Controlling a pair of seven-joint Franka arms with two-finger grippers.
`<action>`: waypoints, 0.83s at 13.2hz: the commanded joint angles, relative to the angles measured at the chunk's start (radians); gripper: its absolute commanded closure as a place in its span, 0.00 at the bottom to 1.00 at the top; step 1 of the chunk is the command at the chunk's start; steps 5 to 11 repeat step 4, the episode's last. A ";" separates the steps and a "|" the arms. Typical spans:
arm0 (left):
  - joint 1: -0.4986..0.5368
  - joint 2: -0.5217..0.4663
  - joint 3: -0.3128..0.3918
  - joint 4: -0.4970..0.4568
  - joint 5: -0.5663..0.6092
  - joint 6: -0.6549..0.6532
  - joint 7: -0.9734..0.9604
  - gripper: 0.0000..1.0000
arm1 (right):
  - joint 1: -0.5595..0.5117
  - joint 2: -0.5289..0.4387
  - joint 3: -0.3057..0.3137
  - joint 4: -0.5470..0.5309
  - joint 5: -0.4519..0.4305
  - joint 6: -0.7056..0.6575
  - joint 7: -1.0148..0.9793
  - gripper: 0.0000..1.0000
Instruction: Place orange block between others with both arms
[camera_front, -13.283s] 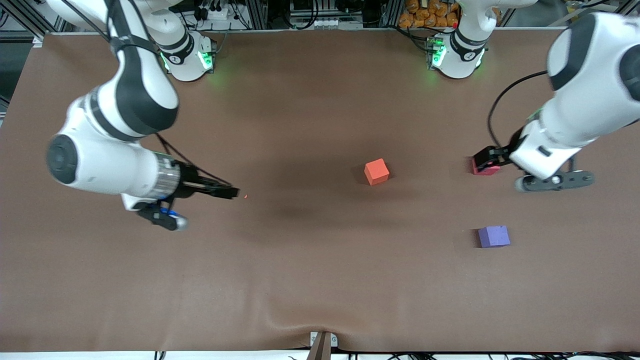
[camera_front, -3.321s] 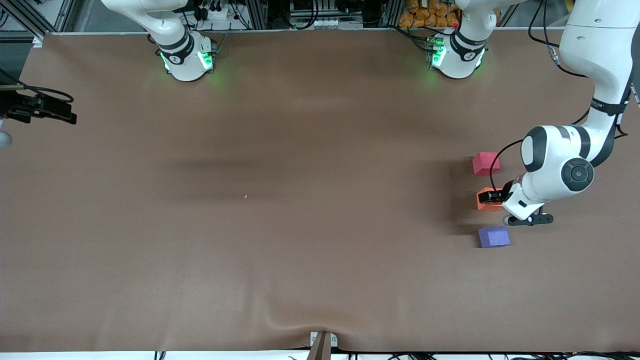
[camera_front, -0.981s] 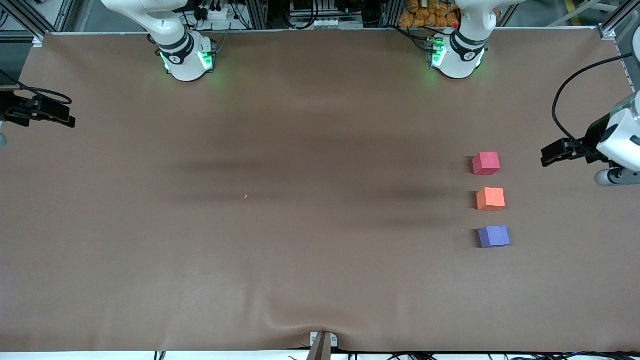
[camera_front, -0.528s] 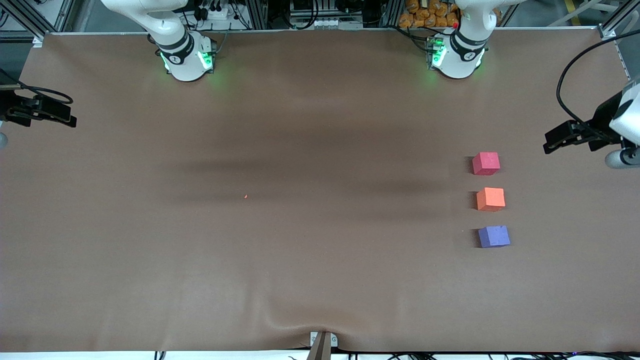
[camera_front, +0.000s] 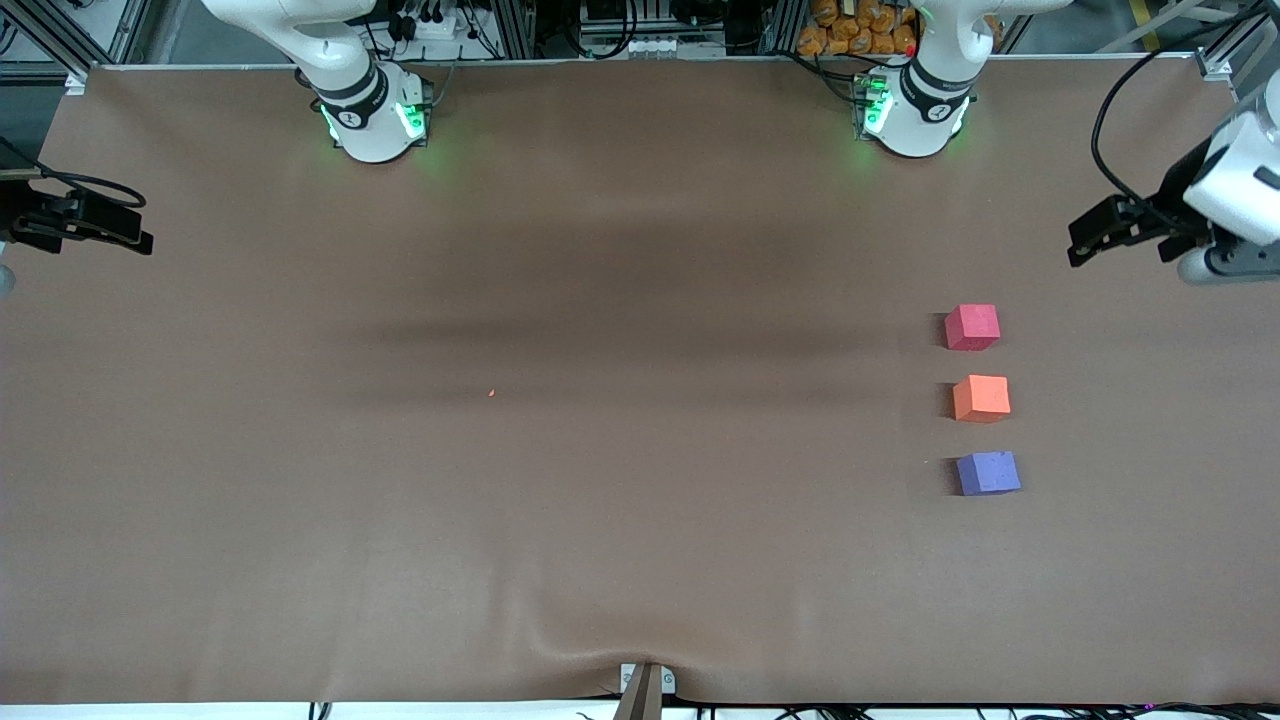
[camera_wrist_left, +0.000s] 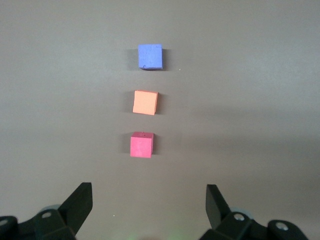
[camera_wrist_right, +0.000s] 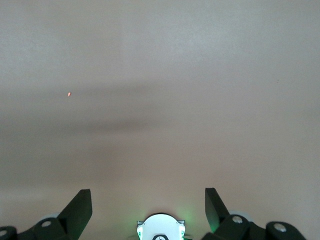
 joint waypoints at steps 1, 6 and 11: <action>-0.007 -0.051 0.023 -0.048 -0.015 0.025 0.013 0.00 | -0.001 -0.012 0.000 0.005 0.002 -0.009 0.010 0.00; -0.011 -0.047 0.034 -0.022 -0.020 0.019 0.013 0.00 | 0.000 -0.012 0.000 0.005 0.002 -0.009 0.010 0.00; -0.011 -0.047 0.034 -0.022 -0.020 0.019 0.013 0.00 | 0.000 -0.012 0.000 0.005 0.002 -0.009 0.010 0.00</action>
